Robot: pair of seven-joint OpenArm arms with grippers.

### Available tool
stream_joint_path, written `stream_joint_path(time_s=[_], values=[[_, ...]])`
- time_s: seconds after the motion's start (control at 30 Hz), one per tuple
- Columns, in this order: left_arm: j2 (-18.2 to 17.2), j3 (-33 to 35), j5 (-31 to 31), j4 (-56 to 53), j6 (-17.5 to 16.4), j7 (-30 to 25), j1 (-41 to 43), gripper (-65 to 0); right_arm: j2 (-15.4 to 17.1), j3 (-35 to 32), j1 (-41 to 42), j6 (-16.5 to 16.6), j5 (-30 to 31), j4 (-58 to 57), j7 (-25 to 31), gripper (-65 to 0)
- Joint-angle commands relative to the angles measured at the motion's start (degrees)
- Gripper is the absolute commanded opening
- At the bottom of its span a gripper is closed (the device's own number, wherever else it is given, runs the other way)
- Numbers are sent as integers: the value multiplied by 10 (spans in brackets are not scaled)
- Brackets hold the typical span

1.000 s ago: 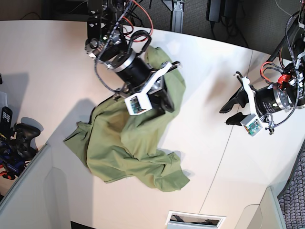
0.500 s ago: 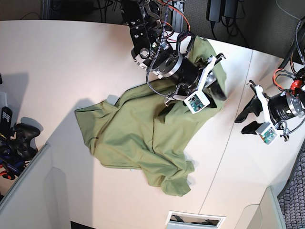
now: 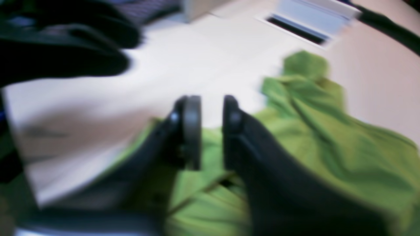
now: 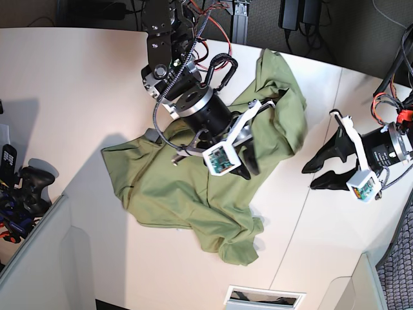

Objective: Layout the t-shirt on the table in an organized manner, then fold the t-shirt properly
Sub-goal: 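Grasp the shirt edge with the left gripper near the right gripper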

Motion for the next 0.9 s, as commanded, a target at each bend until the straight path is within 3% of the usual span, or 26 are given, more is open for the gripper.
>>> stream_joint_path(time_s=[0.0, 0.13, 0.2, 0.3, 0.57, 0.7, 0.87], values=[[-3, 11, 1, 9, -10, -16, -14, -451, -6, 18, 5, -2, 7, 5, 14, -650], [11, 92, 56, 9, -2, -33, -38, -457, -6, 76, 6, -2, 43, -43, 12, -650], [20, 135, 83, 7, 19, -39, -50, -457, -6, 78, 7, -1, 58, -85, 14, -650], [42, 185, 104, -7, 23, -45, -63, -457, -6, 66, 7, -1, 62, -151, 20, -650], [97, 225, 116, -103, 22, -56, -69, -457, -4, 37, 7, -2, -5, -247, 49, -650], [85, 222, 165, -139, 23, -58, -81, -457, 24, 37, 8, -2, -5, -246, 47, -650], [32, 198, 167, -140, 39, -59, -82, -457, 82, 37, 6, -2, -3, -246, 33, -650]])
